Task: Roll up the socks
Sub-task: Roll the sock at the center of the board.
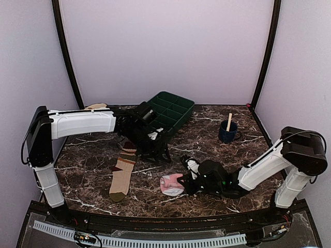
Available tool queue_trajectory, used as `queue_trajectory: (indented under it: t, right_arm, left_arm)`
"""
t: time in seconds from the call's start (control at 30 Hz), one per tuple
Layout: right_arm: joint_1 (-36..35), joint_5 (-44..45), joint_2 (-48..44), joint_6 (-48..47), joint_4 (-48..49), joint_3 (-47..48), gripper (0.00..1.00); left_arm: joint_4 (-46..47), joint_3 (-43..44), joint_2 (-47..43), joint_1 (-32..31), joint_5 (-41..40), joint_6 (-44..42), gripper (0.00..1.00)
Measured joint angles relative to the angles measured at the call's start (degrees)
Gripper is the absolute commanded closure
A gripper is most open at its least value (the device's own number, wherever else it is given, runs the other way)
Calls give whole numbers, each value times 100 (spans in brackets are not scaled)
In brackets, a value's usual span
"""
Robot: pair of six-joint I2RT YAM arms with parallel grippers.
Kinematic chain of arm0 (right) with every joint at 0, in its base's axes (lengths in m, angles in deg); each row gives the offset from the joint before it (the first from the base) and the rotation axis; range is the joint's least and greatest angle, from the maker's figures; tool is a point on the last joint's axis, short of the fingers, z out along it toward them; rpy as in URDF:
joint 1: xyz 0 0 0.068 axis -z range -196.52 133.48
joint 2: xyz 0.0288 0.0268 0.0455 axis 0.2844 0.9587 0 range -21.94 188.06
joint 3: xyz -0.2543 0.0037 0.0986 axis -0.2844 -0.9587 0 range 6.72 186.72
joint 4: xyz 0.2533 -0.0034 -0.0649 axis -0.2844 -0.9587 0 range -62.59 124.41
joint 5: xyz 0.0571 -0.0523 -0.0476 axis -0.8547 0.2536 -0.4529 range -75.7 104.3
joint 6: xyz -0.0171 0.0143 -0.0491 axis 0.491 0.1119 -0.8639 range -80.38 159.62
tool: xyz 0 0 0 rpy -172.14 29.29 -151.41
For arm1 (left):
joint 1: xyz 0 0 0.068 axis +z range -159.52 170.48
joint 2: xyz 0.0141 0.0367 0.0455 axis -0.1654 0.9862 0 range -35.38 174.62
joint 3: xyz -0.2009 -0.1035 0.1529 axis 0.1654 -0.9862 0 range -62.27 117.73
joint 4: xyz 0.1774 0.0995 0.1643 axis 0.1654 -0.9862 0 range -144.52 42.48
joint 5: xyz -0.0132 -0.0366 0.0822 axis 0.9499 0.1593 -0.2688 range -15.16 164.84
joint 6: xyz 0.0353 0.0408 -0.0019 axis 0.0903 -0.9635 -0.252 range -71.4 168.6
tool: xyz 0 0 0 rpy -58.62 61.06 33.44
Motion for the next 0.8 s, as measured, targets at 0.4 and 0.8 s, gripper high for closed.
queue_trajectory:
  t: [0.4,0.8]
  right_arm:
    - [-599,1202,-2,-479,81,-68,100]
    - [-688,1392,0,-706,205,-157,100]
  left_arm:
    - [-422,400,909,-26,1021,-382,34]
    - [-372,595,1342,-26,1213,-905,33]
